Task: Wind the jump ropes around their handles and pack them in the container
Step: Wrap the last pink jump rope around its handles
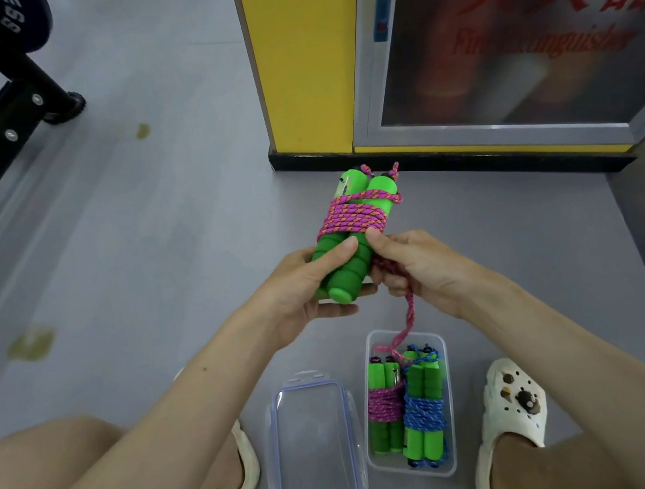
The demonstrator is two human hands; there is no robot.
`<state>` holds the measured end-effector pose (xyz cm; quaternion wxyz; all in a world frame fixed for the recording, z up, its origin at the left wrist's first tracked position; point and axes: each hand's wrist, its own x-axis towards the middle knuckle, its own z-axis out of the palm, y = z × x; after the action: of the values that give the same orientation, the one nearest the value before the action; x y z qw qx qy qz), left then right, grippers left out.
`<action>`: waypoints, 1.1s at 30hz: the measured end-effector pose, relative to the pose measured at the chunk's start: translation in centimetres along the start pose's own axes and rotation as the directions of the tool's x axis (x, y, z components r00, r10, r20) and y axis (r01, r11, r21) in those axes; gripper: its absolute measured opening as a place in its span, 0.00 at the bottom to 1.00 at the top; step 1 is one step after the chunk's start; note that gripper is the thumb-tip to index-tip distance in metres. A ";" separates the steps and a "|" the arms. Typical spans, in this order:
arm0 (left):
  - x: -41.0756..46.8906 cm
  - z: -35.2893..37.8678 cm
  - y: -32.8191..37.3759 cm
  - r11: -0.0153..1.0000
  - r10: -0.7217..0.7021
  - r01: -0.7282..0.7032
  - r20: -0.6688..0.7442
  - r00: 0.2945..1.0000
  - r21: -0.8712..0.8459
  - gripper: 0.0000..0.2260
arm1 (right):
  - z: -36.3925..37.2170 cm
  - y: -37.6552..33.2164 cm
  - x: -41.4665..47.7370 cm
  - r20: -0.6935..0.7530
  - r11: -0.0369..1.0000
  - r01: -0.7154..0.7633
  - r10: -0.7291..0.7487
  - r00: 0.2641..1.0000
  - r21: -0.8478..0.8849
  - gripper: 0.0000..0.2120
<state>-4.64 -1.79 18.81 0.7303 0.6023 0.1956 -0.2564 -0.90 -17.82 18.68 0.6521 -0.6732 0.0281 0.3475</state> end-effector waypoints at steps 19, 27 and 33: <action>0.6 0.5 -0.5 0.617 0.590 -0.220 -0.259 0.764 0.756 0.19 | 0.2 0.7 0.2 -0.261 0.903 -0.043 -0.077 0.962 -0.427 0.11; 0.5 1.3 -0.5 0.428 0.693 -0.150 -0.217 0.688 0.891 0.20 | 0.8 0.2 0.0 -0.267 0.981 -0.048 -0.004 0.964 -0.187 0.15; 0.7 0.1 -0.4 0.407 0.692 -0.066 -0.260 0.673 0.911 0.20 | 0.1 0.0 -0.4 -0.099 0.958 -0.089 0.064 0.993 -0.272 0.11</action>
<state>-4.36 -2.07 18.09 0.2723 0.9522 0.1142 0.0787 -1.26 -17.86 18.89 0.5361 -0.7708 0.0344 0.3424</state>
